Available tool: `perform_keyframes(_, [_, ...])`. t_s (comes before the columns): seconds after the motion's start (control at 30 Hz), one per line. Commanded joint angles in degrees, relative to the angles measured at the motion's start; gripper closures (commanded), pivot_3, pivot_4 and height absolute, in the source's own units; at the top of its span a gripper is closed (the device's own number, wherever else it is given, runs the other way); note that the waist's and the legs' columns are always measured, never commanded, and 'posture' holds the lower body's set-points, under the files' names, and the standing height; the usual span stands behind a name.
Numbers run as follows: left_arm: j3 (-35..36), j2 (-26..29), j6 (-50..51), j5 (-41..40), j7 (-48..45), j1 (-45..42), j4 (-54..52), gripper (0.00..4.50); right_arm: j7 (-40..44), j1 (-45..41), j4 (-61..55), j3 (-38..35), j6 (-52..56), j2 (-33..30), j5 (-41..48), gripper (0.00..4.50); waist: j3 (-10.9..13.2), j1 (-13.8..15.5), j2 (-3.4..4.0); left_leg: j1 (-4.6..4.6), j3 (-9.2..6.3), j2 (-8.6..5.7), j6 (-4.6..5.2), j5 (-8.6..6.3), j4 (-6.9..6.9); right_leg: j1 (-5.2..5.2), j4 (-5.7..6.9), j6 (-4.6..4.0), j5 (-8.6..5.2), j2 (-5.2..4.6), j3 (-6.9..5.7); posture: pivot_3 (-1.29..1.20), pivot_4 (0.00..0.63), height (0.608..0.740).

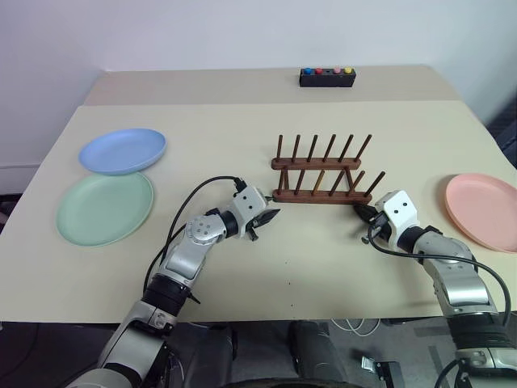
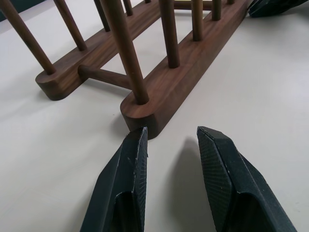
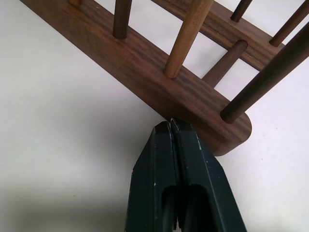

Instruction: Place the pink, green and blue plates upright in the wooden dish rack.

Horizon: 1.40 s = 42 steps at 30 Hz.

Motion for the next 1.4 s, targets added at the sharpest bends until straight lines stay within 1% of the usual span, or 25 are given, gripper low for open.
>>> perform_keyframes(0.03, [0.3, 0.0, -0.8, -0.7, -1.0, 0.5, -2.7, 2.86, 0.3, 1.2, -1.0, -1.1, -0.3, -0.8, 0.2, 4.50, 0.0, 0.0, 0.00, 0.00, 0.00, 0.00, 0.00, 0.00, 0.00, 0.00, 0.00, 0.00, 0.00, 0.00, 0.00, 0.00, 0.150, 0.740])
perform_keyframes(0.13, [0.2, 0.1, -0.2, -0.8, -1.6, 1.2, -3.6, 2.86, 0.6, 2.8, -2.9, -1.9, 0.0, -1.8, 0.5, 4.50, 0.0, 0.1, 0.00, 0.00, 0.00, 0.00, 0.00, 0.00, -0.01, 0.00, -0.01, 0.00, 0.00, 0.00, 0.00, 0.00, 0.150, 0.740])
perform_keyframes(0.2, [0.2, 0.9, 1.1, -2.1, -3.5, 2.5, -6.1, 2.86, 1.8, 6.1, -7.1, -4.3, 0.9, -3.9, 1.5, 4.50, 0.0, 0.3, 0.03, -0.02, 0.00, 0.00, 0.00, 0.00, -0.01, 0.00, -0.01, 0.00, -0.01, 0.00, 0.00, 0.00, 0.150, 0.740])
perform_keyframes(0.27, [0.2, 1.8, 2.5, -3.5, -5.7, 4.1, -9.2, 2.86, 3.3, 8.9, -11.0, -7.5, 4.2, -5.7, 4.6, 4.50, 0.0, 0.2, 0.04, -0.10, 0.00, -0.02, 0.02, -0.02, -0.02, -0.05, -0.06, 0.03, -0.02, -0.02, 0.00, 0.00, 0.150, 0.740])
perform_keyframes(0.3, [0.2, 2.3, 3.5, -4.4, -6.8, 4.8, -10.8, 2.90, 3.2, 9.9, -12.3, -8.9, 5.6, -6.4, 5.3, 4.26, 0.0, 0.2, 0.05, -0.11, -0.01, -0.01, 0.05, -0.03, -0.04, -0.05, -0.10, 0.02, -0.02, -0.02, 0.00, 0.00, 0.150, 0.740])
perform_keyframes(0.37, [0.0, 3.8, 6.1, -7.9, -10.4, 7.5, -15.6, 2.91, 2.3, 12.7, -14.5, -13.5, 7.8, -9.2, 4.8, 3.63, 0.0, -0.1, 0.08, -0.16, 0.00, -0.01, 0.05, -0.03, -0.02, -0.10, -0.12, 0.02, -0.01, -0.02, 0.01, 0.00, 0.150, 0.740])
perform_keyframes(0.43, [-0.3, 4.7, 8.1, -10.1, -12.6, 9.3, -18.8, 2.91, 1.1, 14.5, -15.0, -16.6, 8.9, -11.3, 3.4, 2.71, 0.0, 0.0, 0.10, -0.17, 0.00, -0.01, 0.06, -0.04, -0.03, -0.12, -0.11, -0.05, -0.05, -0.02, 0.01, 0.00, 0.150, 0.740])
perform_keyframes(0.47, [-0.3, 4.8, 8.9, -10.7, -13.1, 9.9, -19.8, 2.91, 0.6, 15.1, -15.0, -17.5, 9.1, -11.9, 2.7, 2.17, 0.0, 0.0, 0.10, -0.17, 0.00, 0.00, 0.06, -0.04, -0.03, -0.12, -0.11, -0.15, -0.10, -0.02, 0.01, 0.00, 0.150, 0.740])
perform_keyframes(0.53, [-0.4, 4.7, 10.6, -11.9, -13.7, 10.4, -20.8, 2.91, -1.5, 15.2, -13.5, -19.7, 9.8, -13.5, 0.9, 1.13, 0.0, 0.1, 0.09, -0.17, 0.01, 0.00, 0.06, -0.04, 0.01, -0.11, -0.12, -0.18, -0.12, -0.01, 0.00, 0.00, 0.150, 0.740])
perform_keyframes(0.57, [-0.3, 4.5, 11.0, -12.4, -14.0, 10.3, -21.0, 2.91, -2.4, 15.0, -12.6, -20.5, 10.4, -13.9, 0.4, 0.71, 0.0, 0.1, 0.09, -0.18, 0.01, 0.00, 0.06, -0.04, 0.03, -0.10, -0.13, -0.20, -0.12, -0.01, 0.00, 0.00, 0.150, 0.740])
perform_keyframes(0.67, [-0.2, 4.2, 11.6, -13.3, -14.6, 9.9, -21.2, 2.91, -3.9, 14.7, -11.1, -21.0, 12.0, -14.3, -0.8, 0.71, 0.0, 0.1, 0.09, -0.20, 0.01, 0.00, 0.06, -0.04, 0.03, -0.07, -0.25, -0.23, -0.11, -0.01, 0.00, 0.00, 0.150, 0.740])
perform_keyframes(0.83, [0.2, 4.0, 12.3, -16.3, -16.9, 9.0, -22.3, 2.91, -6.1, 12.8, -6.3, -18.4, 14.6, -13.8, -3.0, 0.71, 0.0, 0.1, 0.10, -0.34, 0.01, 0.00, 0.08, -0.05, 0.03, -0.11, -0.37, -0.24, -0.08, -0.02, 0.00, 0.00, 0.150, 0.740])
perform_keyframes(0.97, [0.1, 4.4, 11.7, -15.8, -16.8, 8.7, -22.3, 2.91, -9.1, 10.1, -1.9, -17.1, 15.9, -13.3, -4.5, 0.71, 0.0, 0.0, 0.12, -0.35, 0.01, 0.00, 0.08, -0.05, 0.03, -0.14, -0.37, -0.27, -0.07, -0.02, 0.00, 0.00, 0.150, 0.740])
perform_keyframes(1.07, [0.1, 4.4, 11.7, -15.7, -16.4, 8.9, -22.2, 2.91, -9.3, 10.0, -0.8, -16.6, 15.2, -13.4, -4.8, 1.50, 0.0, 0.1, 0.12, -0.36, 0.01, 0.00, 0.08, -0.05, 0.03, -0.13, -0.38, -0.27, -0.07, -0.02, 0.00, 0.00, 0.150, 0.740])
perform_keyframes(1.1, [0.1, 4.3, 11.7, -15.6, -16.2, 9.0, -22.1, 2.91, -9.6, 10.0, -0.7, -16.5, 14.9, -13.5, -5.1, 1.95, 0.0, 0.1, 0.12, -0.37, 0.01, 0.00, 0.08, -0.05, 0.03, -0.13, -0.39, -0.27, -0.07, -0.02, 0.00, 0.00, 0.150, 0.740])
perform_keyframes(1.13, [0.1, 4.3, 11.8, -15.6, -16.0, 9.1, -22.1, 2.91, -9.9, 10.1, -0.7, -16.4, 14.8, -13.5, -5.2, 2.47, 0.0, 0.1, 0.12, -0.37, 0.01, 0.00, 0.08, -0.05, 0.03, -0.13, -0.40, -0.26, -0.07, -0.02, 0.00, 0.00, 0.150, 0.740])
perform_keyframes(1.17, [0.1, 4.3, 11.8, -15.6, -15.9, 9.1, -22.0, 2.91, -10.1, 10.1, -0.7, -16.4, 14.6, -13.5, -5.3, 3.09, 0.0, 0.1, 0.12, -0.38, 0.01, -0.01, 0.08, -0.05, 0.04, -0.13, -0.41, -0.26, -0.07, -0.02, 0.00, 0.00, 0.150, 0.740])
perform_keyframes(1.2, [0.0, 4.3, 11.8, -15.6, -15.8, 9.2, -22.0, 2.91, -10.4, 10.1, -0.7, -16.3, 14.4, -13.6, -5.5, 3.52, 0.0, 0.1, 0.13, -0.39, 0.01, -0.01, 0.08, -0.05, 0.04, -0.13, -0.41, -0.26, -0.07, -0.02, 0.00, 0.00, 0.150, 0.740])
perform_keyframes(1.23, [0.0, 4.3, 11.7, -15.6, -15.7, 9.2, -21.9, 2.91, -10.5, 10.0, -0.7, -16.3, 14.3, -13.6, -5.5, 4.10, 0.0, 0.1, 0.13, -0.39, 0.01, -0.01, 0.08, -0.05, 0.04, -0.14, -0.41, -0.26, -0.07, -0.02, 0.00, 0.00, 0.150, 0.740])
perform_keyframes(1.27, [-0.1, 4.3, 11.7, -15.6, -15.7, 9.2, -21.8, 2.91, -10.7, 10.0, -0.9, -16.2, 14.3, -13.5, -5.7, 4.43, 0.0, 0.1, 0.13, -0.38, 0.01, -0.01, 0.08, -0.05, 0.03, -0.14, -0.40, -0.26, -0.07, -0.02, 0.00, 0.00, 0.150, 0.740])
perform_keyframes(1.4, [-0.3, 4.1, 11.5, -15.5, -15.6, 9.1, -21.6, 2.91, -12.2, 10.6, -2.3, -15.7, 13.6, -13.6, -7.6, 4.43, 0.0, 0.1, 0.14, -0.38, 0.01, 0.00, 0.08, -0.05, 0.02, -0.15, -0.41, -0.26, -0.07, -0.01, 0.00, 0.00, 0.150, 0.740])
